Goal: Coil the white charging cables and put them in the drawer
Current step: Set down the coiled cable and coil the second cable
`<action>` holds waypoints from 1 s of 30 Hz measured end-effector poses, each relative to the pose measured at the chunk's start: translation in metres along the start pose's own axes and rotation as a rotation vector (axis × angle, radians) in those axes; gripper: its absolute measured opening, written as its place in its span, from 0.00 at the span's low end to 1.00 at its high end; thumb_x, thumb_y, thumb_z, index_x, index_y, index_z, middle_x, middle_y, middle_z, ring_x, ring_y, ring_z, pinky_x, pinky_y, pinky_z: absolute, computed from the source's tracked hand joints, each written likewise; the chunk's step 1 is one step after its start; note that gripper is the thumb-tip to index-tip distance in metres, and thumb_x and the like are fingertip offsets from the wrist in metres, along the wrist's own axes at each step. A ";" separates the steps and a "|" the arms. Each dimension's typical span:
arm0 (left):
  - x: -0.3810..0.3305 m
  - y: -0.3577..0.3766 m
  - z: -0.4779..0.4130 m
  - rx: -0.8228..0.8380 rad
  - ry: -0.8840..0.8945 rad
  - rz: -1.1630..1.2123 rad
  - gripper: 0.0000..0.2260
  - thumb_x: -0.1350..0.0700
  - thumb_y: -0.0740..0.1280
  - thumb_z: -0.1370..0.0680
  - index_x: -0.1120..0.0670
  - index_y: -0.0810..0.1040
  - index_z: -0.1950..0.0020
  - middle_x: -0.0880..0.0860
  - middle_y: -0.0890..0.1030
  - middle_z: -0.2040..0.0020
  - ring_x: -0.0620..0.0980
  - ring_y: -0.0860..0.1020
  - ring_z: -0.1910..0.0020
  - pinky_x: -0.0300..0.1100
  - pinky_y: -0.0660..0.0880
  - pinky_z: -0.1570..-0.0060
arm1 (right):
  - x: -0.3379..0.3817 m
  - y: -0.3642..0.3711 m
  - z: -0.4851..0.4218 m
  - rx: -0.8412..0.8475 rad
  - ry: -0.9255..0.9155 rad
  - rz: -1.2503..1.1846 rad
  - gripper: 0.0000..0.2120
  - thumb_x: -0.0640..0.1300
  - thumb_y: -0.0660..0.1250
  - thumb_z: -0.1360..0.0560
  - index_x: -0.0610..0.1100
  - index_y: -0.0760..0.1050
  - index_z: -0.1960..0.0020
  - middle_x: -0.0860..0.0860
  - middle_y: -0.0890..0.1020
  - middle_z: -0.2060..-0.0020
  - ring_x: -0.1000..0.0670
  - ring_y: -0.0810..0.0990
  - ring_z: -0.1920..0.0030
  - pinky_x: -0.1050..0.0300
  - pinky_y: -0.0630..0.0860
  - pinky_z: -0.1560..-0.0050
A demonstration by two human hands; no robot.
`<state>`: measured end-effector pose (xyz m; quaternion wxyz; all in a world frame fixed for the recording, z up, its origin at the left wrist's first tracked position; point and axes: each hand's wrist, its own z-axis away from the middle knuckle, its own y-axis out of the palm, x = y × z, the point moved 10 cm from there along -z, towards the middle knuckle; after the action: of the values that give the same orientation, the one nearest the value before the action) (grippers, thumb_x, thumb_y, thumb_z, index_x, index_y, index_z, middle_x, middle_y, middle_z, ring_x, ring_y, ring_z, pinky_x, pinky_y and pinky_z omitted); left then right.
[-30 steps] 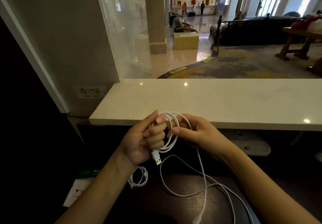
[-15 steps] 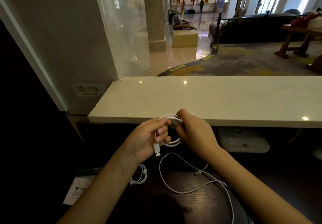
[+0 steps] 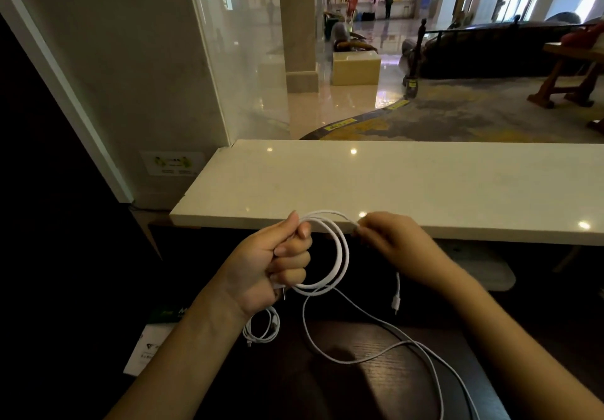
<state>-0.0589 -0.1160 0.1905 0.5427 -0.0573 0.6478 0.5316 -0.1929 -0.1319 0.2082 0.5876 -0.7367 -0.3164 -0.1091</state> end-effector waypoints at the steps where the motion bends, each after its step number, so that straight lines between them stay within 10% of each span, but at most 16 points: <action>1: -0.002 0.003 -0.001 0.006 0.007 -0.002 0.15 0.51 0.55 0.23 0.56 0.72 0.66 0.46 0.62 0.79 0.39 0.55 0.83 0.30 0.56 0.85 | -0.005 0.013 0.002 0.011 0.014 0.120 0.08 0.45 0.62 0.23 0.43 0.76 0.57 0.49 0.78 0.63 0.49 0.75 0.60 0.53 0.73 0.58; 4: -0.008 0.001 -0.003 -0.018 0.044 -0.055 0.12 0.51 0.56 0.25 0.57 0.70 0.63 0.46 0.62 0.78 0.39 0.58 0.83 0.30 0.55 0.84 | -0.020 0.022 0.008 -0.064 0.147 0.131 0.11 0.46 0.61 0.23 0.44 0.73 0.62 0.49 0.77 0.65 0.48 0.75 0.63 0.53 0.71 0.62; 11: -0.007 -0.011 -0.008 -0.086 0.114 -0.150 0.13 0.50 0.57 0.24 0.57 0.69 0.63 0.47 0.62 0.76 0.40 0.57 0.82 0.31 0.56 0.83 | -0.019 0.010 0.009 -0.352 0.385 -0.931 0.13 0.39 0.56 0.20 0.33 0.74 0.57 0.40 0.82 0.64 0.50 0.84 0.67 0.62 0.81 0.65; 20: -0.011 -0.028 -0.008 -0.316 0.296 -0.594 0.14 0.54 0.53 0.18 0.57 0.68 0.62 0.47 0.62 0.75 0.40 0.57 0.80 0.32 0.57 0.80 | 0.015 0.080 0.016 0.035 0.599 -1.392 0.18 0.47 0.52 0.19 0.39 0.76 0.56 0.49 0.76 0.75 0.53 0.74 0.74 0.63 0.73 0.71; 27: -0.014 -0.031 -0.009 -0.430 0.417 -0.662 0.14 0.55 0.53 0.19 0.57 0.67 0.62 0.45 0.63 0.80 0.40 0.58 0.79 0.33 0.58 0.79 | 0.021 0.063 0.018 0.020 0.361 -0.665 0.12 0.35 0.68 0.29 0.43 0.75 0.46 0.50 0.76 0.59 0.51 0.77 0.59 0.56 0.78 0.53; 30: -0.024 -0.036 -0.011 -0.428 0.456 -0.623 0.14 0.56 0.53 0.18 0.57 0.67 0.63 0.44 0.62 0.78 0.40 0.57 0.79 0.33 0.56 0.79 | 0.020 0.056 0.016 0.016 0.311 -0.487 0.09 0.33 0.61 0.25 0.41 0.76 0.49 0.49 0.80 0.62 0.58 0.79 0.67 0.64 0.78 0.63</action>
<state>-0.0330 -0.1516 0.1851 0.4961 -0.4770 0.5781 0.4384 -0.1476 -0.1163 0.1693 0.5914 -0.6087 -0.3910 -0.3562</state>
